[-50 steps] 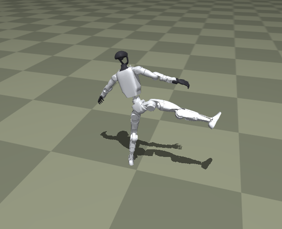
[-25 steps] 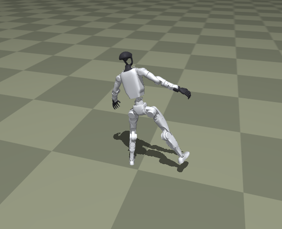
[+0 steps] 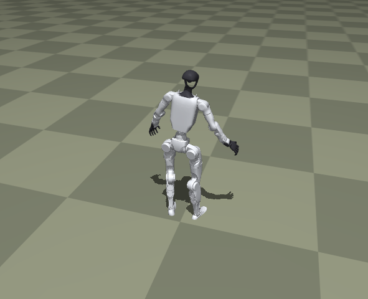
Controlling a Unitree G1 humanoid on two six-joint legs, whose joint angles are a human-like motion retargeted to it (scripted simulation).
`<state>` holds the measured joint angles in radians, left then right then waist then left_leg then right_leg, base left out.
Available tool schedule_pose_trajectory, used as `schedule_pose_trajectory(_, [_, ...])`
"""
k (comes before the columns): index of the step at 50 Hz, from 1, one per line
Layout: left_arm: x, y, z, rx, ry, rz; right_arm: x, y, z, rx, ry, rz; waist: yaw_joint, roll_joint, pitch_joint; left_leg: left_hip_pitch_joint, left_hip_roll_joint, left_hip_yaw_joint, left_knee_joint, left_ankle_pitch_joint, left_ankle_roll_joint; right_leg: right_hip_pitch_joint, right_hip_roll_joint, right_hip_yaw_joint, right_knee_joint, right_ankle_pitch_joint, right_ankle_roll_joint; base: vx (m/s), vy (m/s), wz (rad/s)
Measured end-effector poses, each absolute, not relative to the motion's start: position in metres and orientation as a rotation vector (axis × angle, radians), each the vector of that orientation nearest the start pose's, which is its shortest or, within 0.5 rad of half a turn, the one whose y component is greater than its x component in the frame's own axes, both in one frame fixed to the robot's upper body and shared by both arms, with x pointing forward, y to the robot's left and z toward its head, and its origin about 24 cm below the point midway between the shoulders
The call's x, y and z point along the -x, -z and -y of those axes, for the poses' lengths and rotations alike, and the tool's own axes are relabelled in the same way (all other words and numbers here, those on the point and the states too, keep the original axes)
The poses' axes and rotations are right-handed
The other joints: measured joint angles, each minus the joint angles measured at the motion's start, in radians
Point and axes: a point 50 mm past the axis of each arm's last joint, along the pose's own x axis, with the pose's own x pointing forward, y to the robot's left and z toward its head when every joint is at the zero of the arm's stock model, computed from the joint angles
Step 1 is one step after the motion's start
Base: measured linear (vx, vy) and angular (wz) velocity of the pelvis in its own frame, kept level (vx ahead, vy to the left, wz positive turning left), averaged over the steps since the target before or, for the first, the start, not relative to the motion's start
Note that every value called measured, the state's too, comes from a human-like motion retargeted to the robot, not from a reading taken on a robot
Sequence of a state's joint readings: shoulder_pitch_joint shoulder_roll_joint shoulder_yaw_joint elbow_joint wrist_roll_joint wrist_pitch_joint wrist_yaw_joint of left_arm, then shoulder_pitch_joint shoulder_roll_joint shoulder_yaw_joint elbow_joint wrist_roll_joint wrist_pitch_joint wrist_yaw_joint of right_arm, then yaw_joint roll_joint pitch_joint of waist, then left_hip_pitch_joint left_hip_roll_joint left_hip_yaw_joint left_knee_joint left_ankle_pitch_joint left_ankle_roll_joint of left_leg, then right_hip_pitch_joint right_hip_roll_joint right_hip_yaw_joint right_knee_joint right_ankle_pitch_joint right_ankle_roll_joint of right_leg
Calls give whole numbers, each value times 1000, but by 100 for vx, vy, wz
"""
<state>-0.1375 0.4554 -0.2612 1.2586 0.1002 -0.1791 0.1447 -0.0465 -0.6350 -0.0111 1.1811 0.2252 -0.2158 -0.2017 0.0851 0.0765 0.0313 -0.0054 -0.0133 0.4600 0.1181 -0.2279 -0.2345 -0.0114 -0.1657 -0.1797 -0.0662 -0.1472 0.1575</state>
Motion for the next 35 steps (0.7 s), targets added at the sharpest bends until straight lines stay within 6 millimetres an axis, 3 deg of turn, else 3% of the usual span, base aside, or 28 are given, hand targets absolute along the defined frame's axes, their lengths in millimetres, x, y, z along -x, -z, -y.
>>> schedule_pose_trajectory(5, [-151, 128, -269, -636, -34, -922, -129, 94, 350, 391, 561, -821, -38, 33, -61, -16, 1, -73, 13, -8, 25, 22, -2, -82, 18, -31, -3, 9, -6, 84])
schedule_pose_trajectory(12, [-154, 140, -227, -566, 117, -918, -93, 142, 281, 229, 461, -1010, -27, -4, -92, 13, -5, -159, 0, -5, 26, 76, -7, -177, 52, -81, -8, 9, -6, 69])
schedule_pose_trajectory(17, [-141, 148, -208, -495, 198, -945, -74, 160, 234, 187, 332, -1091, 4, -50, -95, 23, 12, -174, 41, -38, 46, 77, -17, -217, 145, -132, 14, 7, -5, 25])
schedule_pose_trajectory(20, [-131, 153, -199, -433, 222, -982, -70, 164, 222, 205, 264, -1116, 16, -71, -96, 26, 14, -182, 51, -43, 48, 89, -17, -227, 147, -137, 10, 0, 0, 0])
schedule_pose_trajectory(25, [-119, 157, -202, -321, 172, -1039, -71, 162, 235, 257, 251, -1134, 37, -100, -87, 30, 18, -181, 80, -56, 54, 103, -19, -224, 153, -137, 7, 0, 0, 0])
schedule_pose_trajectory(28, [-122, 154, -221, -314, 117, -1058, -71, 157, 256, 285, 292, -1145, 57, -127, -81, 28, 19, -176, 99, -67, 60, 107, -21, -218, 153, -135, 7, 0, 0, 0])
schedule_pose_trajectory(32, [-142, 136, -270, -431, 65, -1064, -71, 146, 291, 297, 360, -1158, 84, -179, -71, 16, 23, -179, 119, -78, 67, 102, -21, -223, 159, -133, 7, 0, 0, 0])
schedule_pose_trajectory(35, [-168, 104, -320, -607, 16, -1034, -72, 133, 322, 289, 433, -1142, 88, -224, -56, 6, 36, -190, 126, -78, 65, 91, -12, -240, 177, -120, 4, -3, 2, 13])
